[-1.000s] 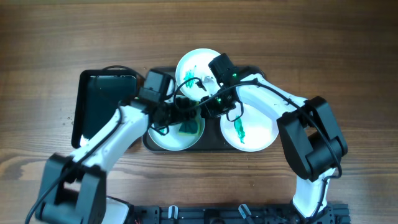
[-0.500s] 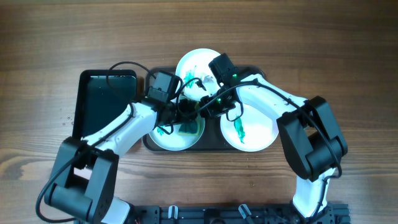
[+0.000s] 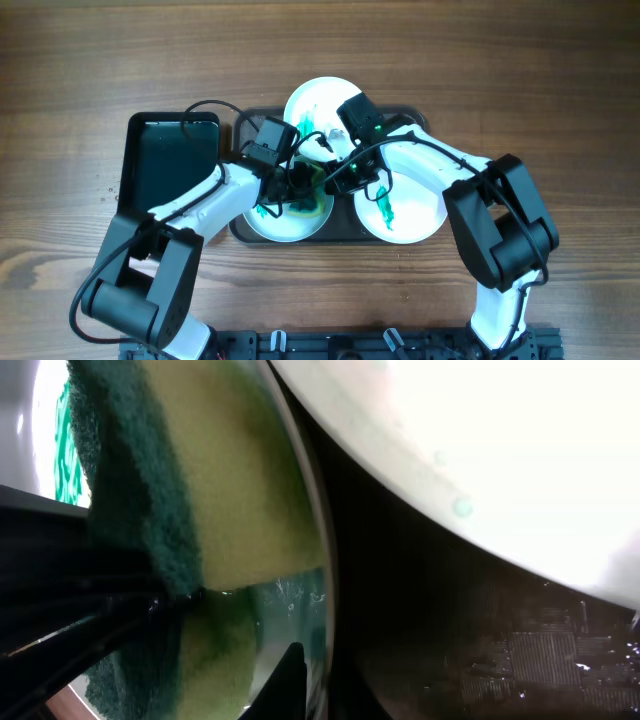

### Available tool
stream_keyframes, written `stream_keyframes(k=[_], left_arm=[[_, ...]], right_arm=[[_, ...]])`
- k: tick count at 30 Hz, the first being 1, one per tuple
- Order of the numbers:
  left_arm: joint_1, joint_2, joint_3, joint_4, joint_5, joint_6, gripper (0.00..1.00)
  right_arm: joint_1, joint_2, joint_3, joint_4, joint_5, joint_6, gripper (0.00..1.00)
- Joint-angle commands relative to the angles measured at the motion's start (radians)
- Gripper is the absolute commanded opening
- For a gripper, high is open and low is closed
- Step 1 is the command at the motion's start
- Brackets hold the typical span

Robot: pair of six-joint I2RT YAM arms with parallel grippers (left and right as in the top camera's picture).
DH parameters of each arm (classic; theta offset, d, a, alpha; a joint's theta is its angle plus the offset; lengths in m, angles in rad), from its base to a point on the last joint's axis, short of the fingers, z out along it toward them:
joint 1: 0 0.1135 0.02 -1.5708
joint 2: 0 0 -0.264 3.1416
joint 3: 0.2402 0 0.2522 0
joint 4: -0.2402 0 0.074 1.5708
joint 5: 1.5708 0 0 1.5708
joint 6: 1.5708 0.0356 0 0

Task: Clean dirty plates on tray and stack at the side
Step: 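Hold the plate with the right gripper and scrub it with the left-held sponge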

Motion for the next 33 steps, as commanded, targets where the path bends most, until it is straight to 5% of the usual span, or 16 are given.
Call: stream_keyframes(k=[1,7,17,25,30,33], left_arm=[[0.001,0.024,-0.007,-0.045,-0.171,-0.097,0.04],[0.024,0.024,-0.007,-0.134,-0.417,-0.192,0.04],[0.036,-0.094,-0.005,-0.160,-0.544,-0.198,0.04],[0.033,-0.121,-0.008,-0.134,-0.028,-0.198,0.04],[0.034,-0.105,-0.021,-0.145,0.013,-0.132,0.04],[0.034,-0.095,-0.037,-0.153,-0.101,-0.127,0.04]], right_arm=[[-0.003,0.013,-0.011,0.006,0.003,-0.004,0.06],[-0.003,0.013,-0.011,0.006,0.003,-0.004,0.04],[-0.003,0.013,-0.011,0.006,0.015,-0.005,0.04],[-0.003,0.013,-0.011,0.007,0.014,-0.006,0.04],[-0.005,0.011,-0.005,0.014,0.014,-0.003,0.04],[-0.006,0.003,0.018,0.014,0.052,0.036,0.04]])
